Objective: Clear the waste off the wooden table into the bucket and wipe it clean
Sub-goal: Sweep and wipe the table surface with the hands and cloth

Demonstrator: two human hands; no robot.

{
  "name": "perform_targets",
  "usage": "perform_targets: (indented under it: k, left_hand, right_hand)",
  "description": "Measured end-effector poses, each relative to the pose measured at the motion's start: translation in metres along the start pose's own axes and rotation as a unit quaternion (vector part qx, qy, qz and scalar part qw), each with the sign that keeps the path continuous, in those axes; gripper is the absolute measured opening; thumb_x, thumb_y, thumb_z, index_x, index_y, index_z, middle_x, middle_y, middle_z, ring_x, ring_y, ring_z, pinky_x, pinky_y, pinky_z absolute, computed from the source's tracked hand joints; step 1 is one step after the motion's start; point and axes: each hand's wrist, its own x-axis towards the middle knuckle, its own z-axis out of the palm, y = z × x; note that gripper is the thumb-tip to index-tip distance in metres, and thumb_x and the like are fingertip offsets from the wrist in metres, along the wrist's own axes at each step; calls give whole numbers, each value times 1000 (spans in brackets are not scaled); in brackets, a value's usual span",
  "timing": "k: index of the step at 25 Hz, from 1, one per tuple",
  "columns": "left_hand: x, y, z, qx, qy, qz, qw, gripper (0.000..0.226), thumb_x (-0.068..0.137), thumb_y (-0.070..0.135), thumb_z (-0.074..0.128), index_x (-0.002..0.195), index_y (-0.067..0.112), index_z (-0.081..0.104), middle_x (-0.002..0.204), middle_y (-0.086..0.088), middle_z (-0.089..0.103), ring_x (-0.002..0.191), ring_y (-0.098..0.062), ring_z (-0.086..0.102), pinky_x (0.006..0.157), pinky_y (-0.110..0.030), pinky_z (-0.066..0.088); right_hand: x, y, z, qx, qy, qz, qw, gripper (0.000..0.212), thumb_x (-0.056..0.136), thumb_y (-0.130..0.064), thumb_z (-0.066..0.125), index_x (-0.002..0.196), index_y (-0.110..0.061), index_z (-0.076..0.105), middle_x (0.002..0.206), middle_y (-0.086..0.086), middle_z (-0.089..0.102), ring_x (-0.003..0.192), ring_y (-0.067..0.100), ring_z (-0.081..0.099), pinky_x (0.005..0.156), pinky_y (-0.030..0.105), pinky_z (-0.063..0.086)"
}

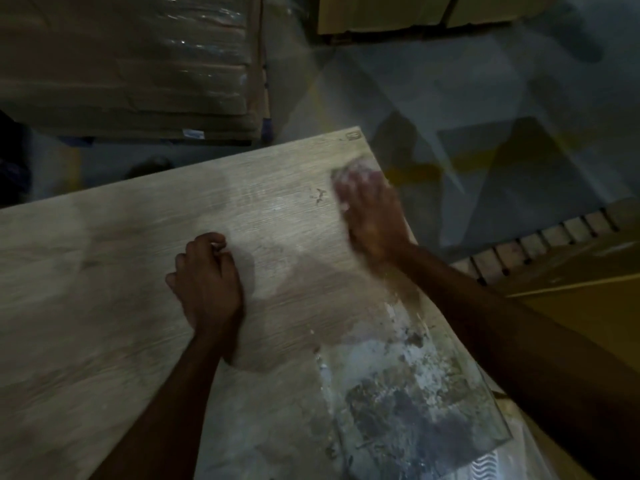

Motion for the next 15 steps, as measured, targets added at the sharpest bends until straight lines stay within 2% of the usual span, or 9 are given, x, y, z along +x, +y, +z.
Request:
perform_targets:
  k: [1,3,6,7,9,11,13,14,15]
  left_hand:
    - [0,1,0,-17,6,-7,1000,23,92,19,56,112,29,57,103,-1,65,104,-31,55,92,-47,34]
    - [0,1,-4,-65,14,-33,997,25,89,18,57,111,29,57,94,2,66,100,-27,57,93,-42,32]
    - [-6,-4,-10,-179,-17,-63,982,27,86,17,59,108,32,58,83,8,64,85,-19,61,93,-40,36]
    - [-4,-8,-13,-253,-37,-81,963,26,85,17,59,105,33,58,80,8,64,78,-17,61,89,-41,42]
    - [4,-13,-24,-400,-43,-149,903,22,83,15,57,98,32,61,74,4,62,63,-16,55,65,-36,47]
    - [18,-16,-36,-518,-9,-252,817,11,88,18,53,90,24,62,65,1,60,49,-13,48,47,-21,36]
    - [25,-25,-52,-599,45,-350,719,21,96,29,47,82,20,59,53,7,52,41,-7,40,40,-17,25]
    - [27,-35,-60,-615,84,-371,690,24,95,32,48,76,19,57,50,8,48,40,-7,38,40,-19,24]
    - [26,-47,-68,-606,120,-378,690,23,91,32,53,71,19,55,49,8,45,40,-8,36,41,-21,24]
  right_hand:
    - [4,4,-6,1,30,102,994,57,104,-42,27,159,-27,29,167,13,30,152,41,25,121,64,25]
    - [-10,-24,3,29,8,127,991,61,104,-44,22,161,-24,24,169,14,22,155,42,17,123,62,20]
    - [-45,-80,23,-19,-84,-160,983,59,105,-44,30,162,-30,20,171,8,18,157,37,11,124,53,15]
    - [-19,-77,14,-21,-82,-173,981,59,105,-42,35,161,-29,23,170,9,19,156,37,14,123,53,18]
    - [52,-71,4,-41,-25,-29,998,58,106,-38,35,161,-24,22,169,14,20,155,39,16,123,56,21]
    - [90,-103,7,-41,-48,57,996,59,103,-34,36,159,-27,21,167,16,23,154,42,18,122,58,22]
    - [67,-174,41,-33,-63,-106,992,58,98,-36,45,154,-27,36,163,16,34,149,41,30,117,54,31]
    - [35,-211,54,-33,-80,-205,975,56,98,-40,48,153,-29,42,163,12,37,149,38,32,119,50,29]
    - [14,-229,59,-36,-82,-277,957,54,101,-42,47,153,-31,44,163,8,39,151,34,33,122,47,25]
